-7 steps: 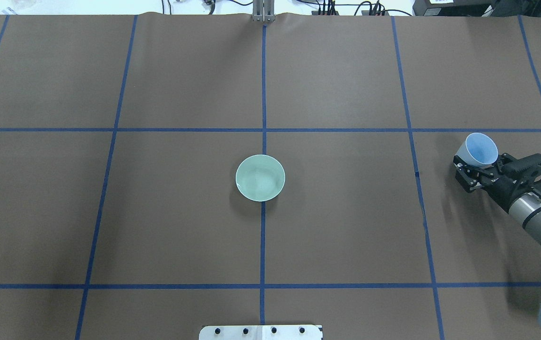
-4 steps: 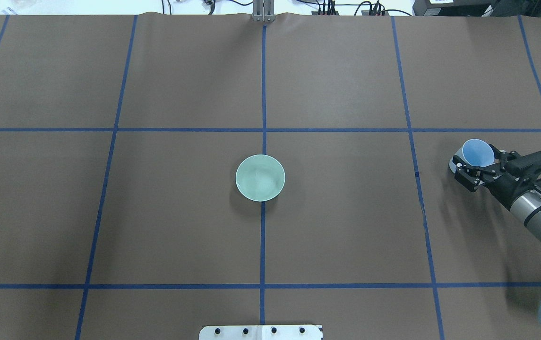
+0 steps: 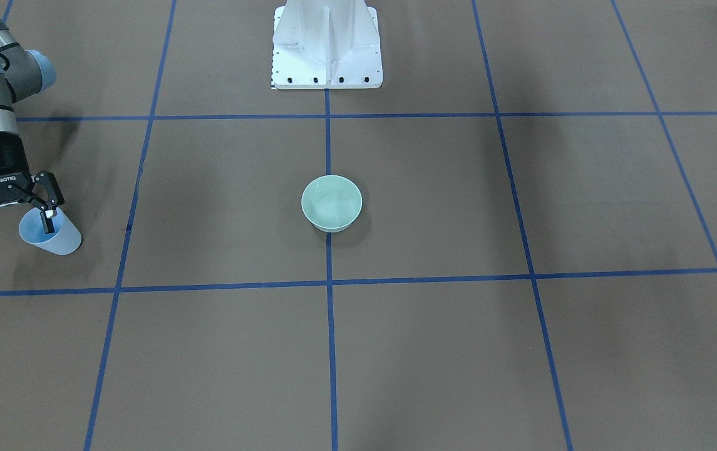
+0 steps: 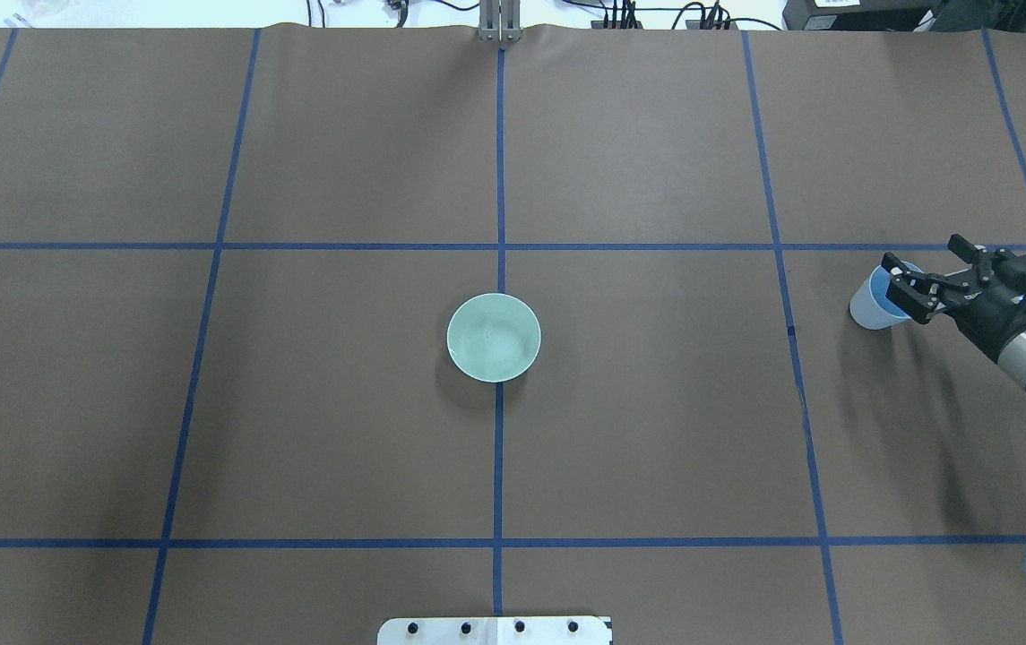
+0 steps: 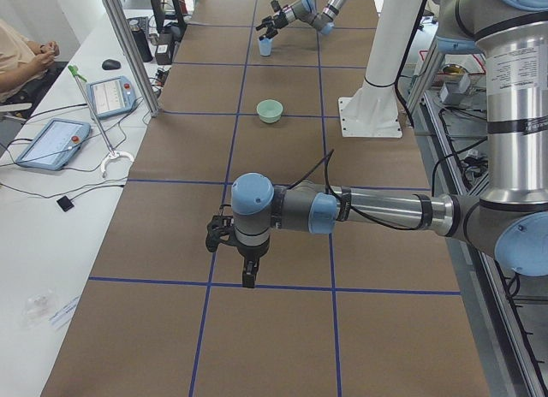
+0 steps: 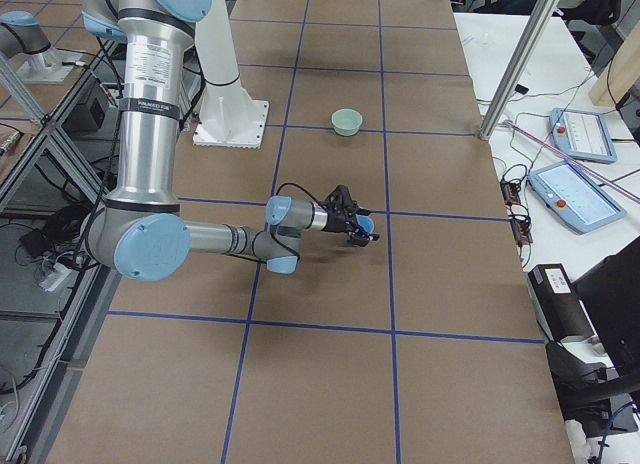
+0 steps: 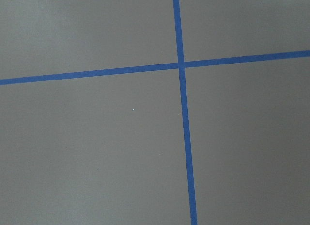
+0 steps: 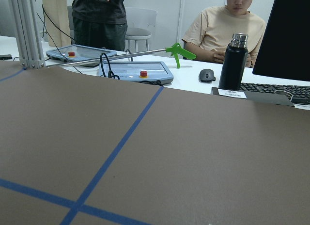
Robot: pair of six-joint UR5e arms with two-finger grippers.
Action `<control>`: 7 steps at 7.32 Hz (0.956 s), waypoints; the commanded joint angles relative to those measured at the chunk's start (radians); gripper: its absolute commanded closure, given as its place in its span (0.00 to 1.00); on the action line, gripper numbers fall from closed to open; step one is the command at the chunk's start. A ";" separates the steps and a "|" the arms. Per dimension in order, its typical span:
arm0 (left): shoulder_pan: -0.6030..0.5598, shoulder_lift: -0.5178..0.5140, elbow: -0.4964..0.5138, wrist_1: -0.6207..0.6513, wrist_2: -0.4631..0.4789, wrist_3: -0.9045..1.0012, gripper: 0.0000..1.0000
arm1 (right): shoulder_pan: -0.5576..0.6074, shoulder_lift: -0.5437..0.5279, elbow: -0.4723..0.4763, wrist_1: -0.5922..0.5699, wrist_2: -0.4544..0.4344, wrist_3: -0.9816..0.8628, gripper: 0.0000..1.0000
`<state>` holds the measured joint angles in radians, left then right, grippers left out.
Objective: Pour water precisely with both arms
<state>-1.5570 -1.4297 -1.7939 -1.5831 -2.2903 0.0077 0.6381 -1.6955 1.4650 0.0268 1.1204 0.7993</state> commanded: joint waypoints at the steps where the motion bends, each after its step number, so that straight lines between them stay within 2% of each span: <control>1: 0.000 0.000 -0.013 0.002 -0.001 -0.005 0.00 | 0.148 0.002 0.020 -0.046 0.201 0.001 0.01; 2: 0.000 -0.009 -0.016 0.000 -0.020 -0.003 0.00 | 0.246 0.005 0.038 -0.130 0.354 0.001 0.01; 3: 0.002 -0.023 -0.018 -0.002 -0.067 -0.003 0.00 | 0.369 0.016 0.085 -0.298 0.560 0.000 0.01; 4: 0.002 -0.029 -0.034 -0.041 -0.075 -0.002 0.00 | 0.456 0.029 0.106 -0.412 0.690 -0.015 0.01; 5: 0.008 -0.031 -0.033 -0.139 -0.075 -0.005 0.00 | 0.506 0.043 0.104 -0.486 0.784 -0.053 0.01; 6: 0.014 -0.035 -0.035 -0.178 -0.077 -0.006 0.00 | 0.559 0.051 0.104 -0.566 0.870 -0.125 0.01; 7: 0.023 -0.063 -0.035 -0.176 -0.077 -0.011 0.00 | 0.637 0.071 0.104 -0.662 0.992 -0.193 0.01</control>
<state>-1.5439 -1.4691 -1.8275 -1.7346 -2.3654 0.0013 1.1855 -1.6450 1.5679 -0.5180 1.9689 0.6881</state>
